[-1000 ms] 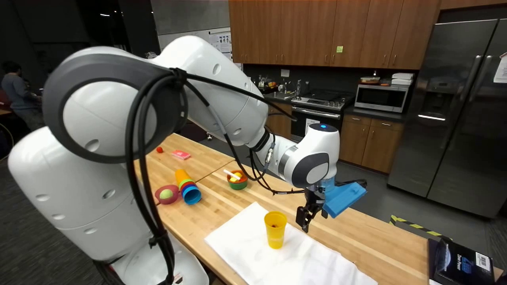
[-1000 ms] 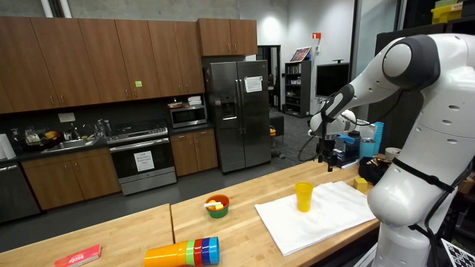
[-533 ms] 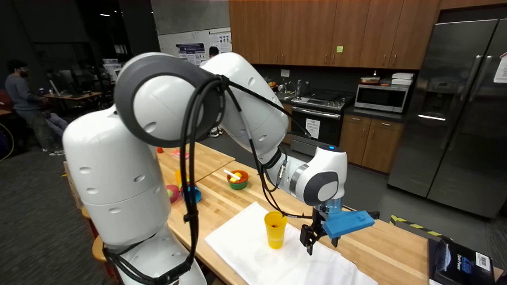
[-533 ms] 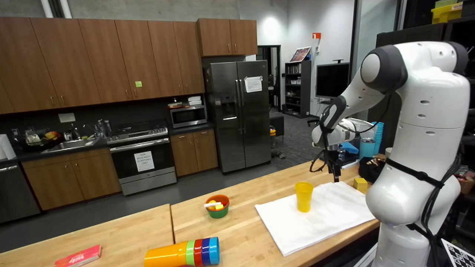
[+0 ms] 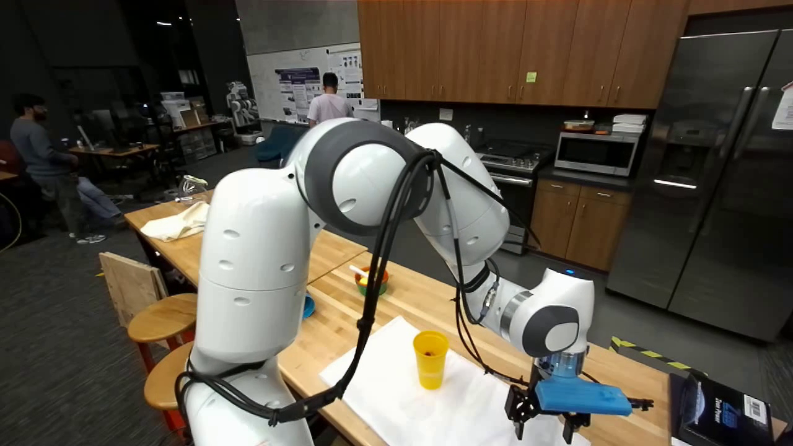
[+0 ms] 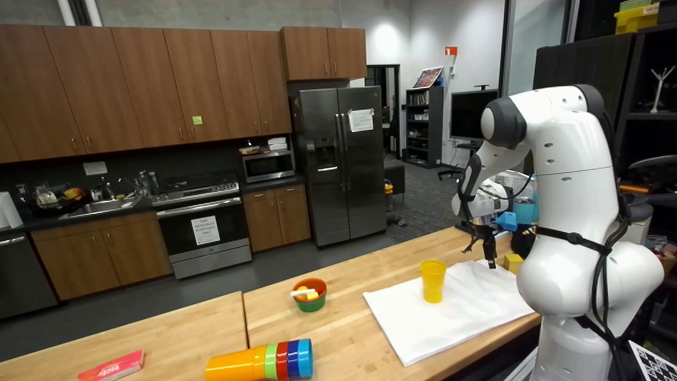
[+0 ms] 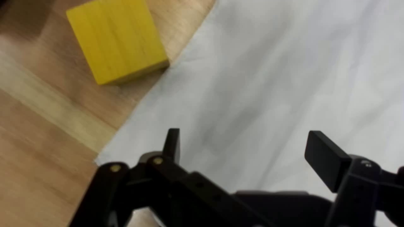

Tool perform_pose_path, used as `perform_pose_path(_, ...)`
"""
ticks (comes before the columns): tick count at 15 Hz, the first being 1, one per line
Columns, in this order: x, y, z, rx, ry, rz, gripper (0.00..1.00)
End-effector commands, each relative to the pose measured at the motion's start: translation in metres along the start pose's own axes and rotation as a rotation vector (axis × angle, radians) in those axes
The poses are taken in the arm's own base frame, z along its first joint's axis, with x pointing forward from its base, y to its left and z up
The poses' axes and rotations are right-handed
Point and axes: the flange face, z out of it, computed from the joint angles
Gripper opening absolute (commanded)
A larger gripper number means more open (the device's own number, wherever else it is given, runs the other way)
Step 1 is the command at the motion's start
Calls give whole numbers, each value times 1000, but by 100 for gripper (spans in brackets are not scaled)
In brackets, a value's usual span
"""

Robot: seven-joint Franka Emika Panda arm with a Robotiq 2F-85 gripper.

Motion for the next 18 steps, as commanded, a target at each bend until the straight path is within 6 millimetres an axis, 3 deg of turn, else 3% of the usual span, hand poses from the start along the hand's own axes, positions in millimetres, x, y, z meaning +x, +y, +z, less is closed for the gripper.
perform_pose_path(1,-20,35,-16,23,20,106,100)
perform_pose_path(7,-57,77,-41,-23,56,172,100)
perform_pose_path(8,-50,66,-37,-20,51,173,100)
perform_pose_path(18,-48,66,-35,-17,52,168,100)
